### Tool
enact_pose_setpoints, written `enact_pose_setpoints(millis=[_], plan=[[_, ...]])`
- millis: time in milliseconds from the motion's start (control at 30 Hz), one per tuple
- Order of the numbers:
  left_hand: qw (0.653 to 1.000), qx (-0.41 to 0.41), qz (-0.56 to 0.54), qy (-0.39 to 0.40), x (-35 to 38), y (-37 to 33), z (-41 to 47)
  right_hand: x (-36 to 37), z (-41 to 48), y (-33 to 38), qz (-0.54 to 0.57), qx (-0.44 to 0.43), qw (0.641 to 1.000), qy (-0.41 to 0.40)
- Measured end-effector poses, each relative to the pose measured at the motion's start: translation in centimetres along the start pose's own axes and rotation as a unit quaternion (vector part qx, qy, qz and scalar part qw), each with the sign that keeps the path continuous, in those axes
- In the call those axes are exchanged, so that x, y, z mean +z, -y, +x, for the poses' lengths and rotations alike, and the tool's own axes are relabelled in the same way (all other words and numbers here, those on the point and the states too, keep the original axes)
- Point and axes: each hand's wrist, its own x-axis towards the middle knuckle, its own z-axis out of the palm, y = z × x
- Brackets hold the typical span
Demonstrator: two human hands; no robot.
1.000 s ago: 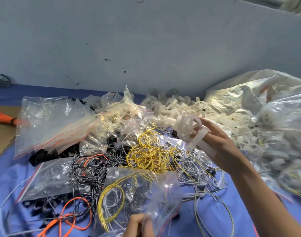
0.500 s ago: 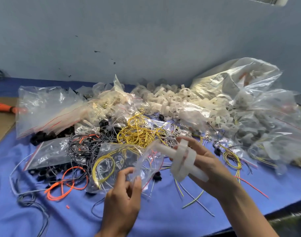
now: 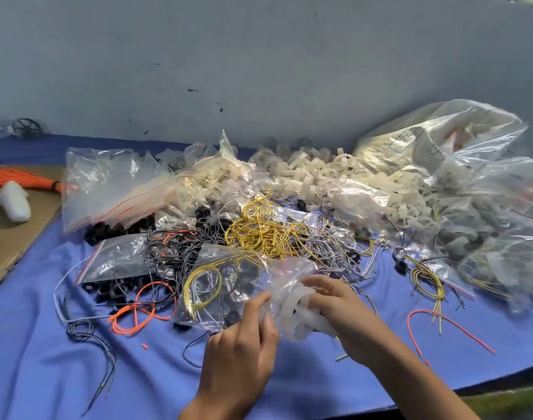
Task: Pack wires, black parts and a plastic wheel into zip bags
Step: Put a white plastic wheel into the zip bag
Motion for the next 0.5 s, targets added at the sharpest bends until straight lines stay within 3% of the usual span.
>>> enact_pose_setpoints(millis=[133,200,267,400,500], plan=[[0.996,0.061,0.066,0.015,0.1,0.1,-0.3,-0.5,-0.1,-0.5,0.098,0.073,0.992,0.011],[0.993,0.066,0.086,0.046,0.7,0.2,-0.6,-1.0,-0.5,-0.5,0.204,0.083,0.973,0.067],[0.992,0.041,0.084,0.087,1.1,0.4,-1.1,-1.1,-1.0,-0.3,0.239,0.058,0.961,0.129],[0.997,-0.026,-0.005,0.072,2.2,1.3,-1.5,0.0,-1.2,-1.1,0.126,0.014,0.978,0.163],[0.999,-0.033,-0.018,0.032,1.7,1.2,-1.3,-0.1,-1.2,-1.4,-0.079,-0.052,0.992,0.078]])
